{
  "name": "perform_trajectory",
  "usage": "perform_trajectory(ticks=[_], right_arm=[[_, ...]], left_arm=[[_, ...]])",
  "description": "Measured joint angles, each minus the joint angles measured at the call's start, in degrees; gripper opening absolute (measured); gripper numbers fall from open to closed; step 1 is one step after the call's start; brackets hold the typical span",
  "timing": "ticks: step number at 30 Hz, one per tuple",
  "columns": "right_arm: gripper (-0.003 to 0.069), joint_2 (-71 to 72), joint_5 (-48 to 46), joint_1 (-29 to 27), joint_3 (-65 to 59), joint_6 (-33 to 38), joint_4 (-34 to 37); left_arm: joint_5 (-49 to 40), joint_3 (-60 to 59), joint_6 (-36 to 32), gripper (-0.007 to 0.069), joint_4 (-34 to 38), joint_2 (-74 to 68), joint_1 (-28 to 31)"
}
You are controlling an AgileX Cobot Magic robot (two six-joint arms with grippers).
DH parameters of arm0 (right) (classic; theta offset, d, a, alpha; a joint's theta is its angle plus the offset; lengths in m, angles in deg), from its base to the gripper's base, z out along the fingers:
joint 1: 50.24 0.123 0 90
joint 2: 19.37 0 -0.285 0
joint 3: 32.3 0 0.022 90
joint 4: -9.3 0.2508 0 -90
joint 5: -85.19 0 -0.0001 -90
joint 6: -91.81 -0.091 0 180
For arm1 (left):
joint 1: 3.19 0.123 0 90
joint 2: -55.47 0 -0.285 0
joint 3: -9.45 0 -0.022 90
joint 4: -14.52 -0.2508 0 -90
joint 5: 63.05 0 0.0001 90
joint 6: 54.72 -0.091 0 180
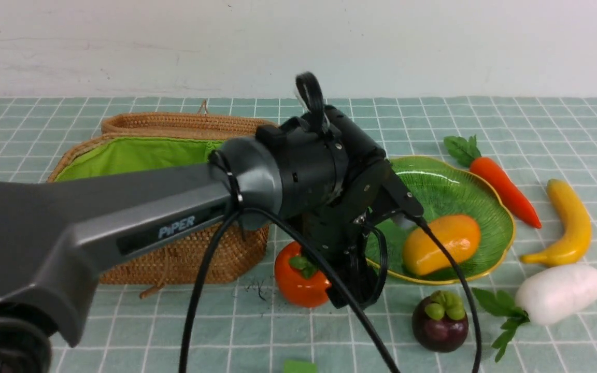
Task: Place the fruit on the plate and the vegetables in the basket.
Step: Grab a tomato with your left arm and place it on the plate on the right.
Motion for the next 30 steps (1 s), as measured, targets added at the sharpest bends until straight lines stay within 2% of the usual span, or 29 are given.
perform_trajectory(ticks=[6, 13, 15, 22, 30], right_arm=[[0.0102, 0.0, -0.2, 0.0, 0.0, 0.0, 0.0], [0.0106, 0.0, -0.3, 0.0, 0.0, 0.0, -0.1], [0.0106, 0.0, -0.3, 0.0, 0.0, 0.0, -0.1], [0.0106, 0.0, -0.3, 0.0, 0.0, -0.2, -1.3], [0.0108, 0.0, 2.4, 0.0, 0.0, -8.0, -10.9]], left_arm=[[0.6, 0.3, 1.0, 0.0595, -5.8, -3.3, 0.0], [1.7, 0.3, 1.8, 0.0544, -9.2, -4.1, 0.0], [2.1, 0.3, 4.4, 0.0488, -9.6, -4.1, 0.0], [1.9, 0.3, 8.3, 0.0484, -9.5, -3.7, -0.5], [-0.1, 3.3, 10.4, 0.0484, -8.0, 2.8, -6.2]])
